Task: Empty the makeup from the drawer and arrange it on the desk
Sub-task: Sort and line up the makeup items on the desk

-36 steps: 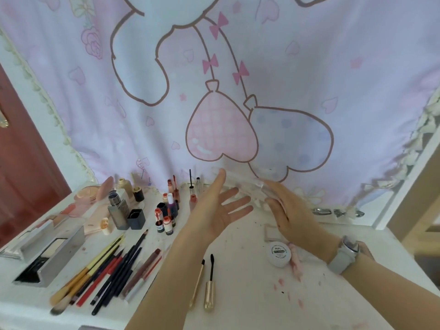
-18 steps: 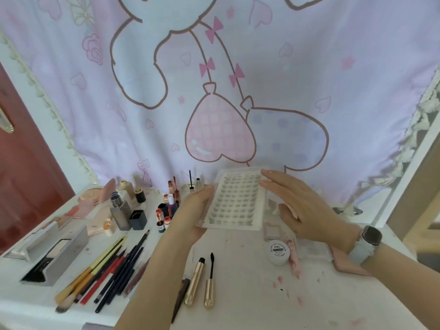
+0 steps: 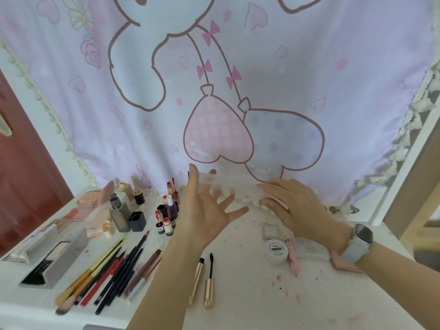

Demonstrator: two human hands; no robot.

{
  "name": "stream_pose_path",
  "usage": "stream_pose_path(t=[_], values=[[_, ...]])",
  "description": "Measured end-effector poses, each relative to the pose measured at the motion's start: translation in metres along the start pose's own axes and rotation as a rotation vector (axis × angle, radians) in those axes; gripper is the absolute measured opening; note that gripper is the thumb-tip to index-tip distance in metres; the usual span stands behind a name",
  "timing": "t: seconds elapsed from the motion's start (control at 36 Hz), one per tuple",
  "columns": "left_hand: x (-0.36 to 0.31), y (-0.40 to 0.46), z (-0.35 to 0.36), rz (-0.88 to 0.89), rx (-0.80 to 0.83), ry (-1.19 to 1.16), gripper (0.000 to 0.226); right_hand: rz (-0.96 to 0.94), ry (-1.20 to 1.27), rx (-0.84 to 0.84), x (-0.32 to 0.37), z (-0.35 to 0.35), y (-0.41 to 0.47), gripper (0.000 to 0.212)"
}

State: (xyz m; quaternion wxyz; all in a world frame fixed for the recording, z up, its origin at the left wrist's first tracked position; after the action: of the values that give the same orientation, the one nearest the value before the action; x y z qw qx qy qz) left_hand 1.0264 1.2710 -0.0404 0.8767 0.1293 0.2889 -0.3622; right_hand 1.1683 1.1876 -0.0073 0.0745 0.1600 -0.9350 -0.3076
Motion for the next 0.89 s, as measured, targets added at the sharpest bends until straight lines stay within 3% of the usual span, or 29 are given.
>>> stream_pose_path(t=[0.14,0.22,0.39,0.58,0.64,0.72,0.89], values=[[0.004,0.001,0.001,0.067,-0.123,0.17,0.064,0.077,0.262,0.118,0.012,0.004,0.004,0.023],[0.003,0.001,-0.005,0.032,-0.18,0.168,0.075,0.137,0.492,0.246,0.012,0.006,0.006,0.027],[0.012,-0.003,-0.017,-0.087,-0.24,0.096,0.074,0.249,0.643,0.416,0.014,0.009,0.008,0.03],[0.025,-0.003,-0.027,-0.144,-0.245,0.212,0.067,0.22,0.426,0.504,0.014,0.017,0.008,0.017],[0.026,-0.004,-0.025,-0.138,-0.221,0.346,0.081,0.243,0.416,0.468,0.012,0.02,0.008,0.016],[0.026,-0.004,-0.019,-0.064,-0.251,0.598,0.121,0.266,0.416,0.419,0.009,0.023,0.009,0.014],[0.016,0.003,-0.017,0.174,-0.337,0.841,0.125,0.289,0.358,0.352,0.013,0.031,0.012,0.022]])
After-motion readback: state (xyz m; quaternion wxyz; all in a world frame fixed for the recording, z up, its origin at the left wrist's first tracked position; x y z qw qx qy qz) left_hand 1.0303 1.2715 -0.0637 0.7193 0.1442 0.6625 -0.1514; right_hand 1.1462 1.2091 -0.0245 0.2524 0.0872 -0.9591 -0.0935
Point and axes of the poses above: each hand's wrist, its own y-axis towards the middle knuckle, its own z-axis out of the palm, x = y × z, the point moved 4 cm from there along y, towards the middle knuckle, and after that the axes turned 7 degrees about x, right-handed, at the moved point
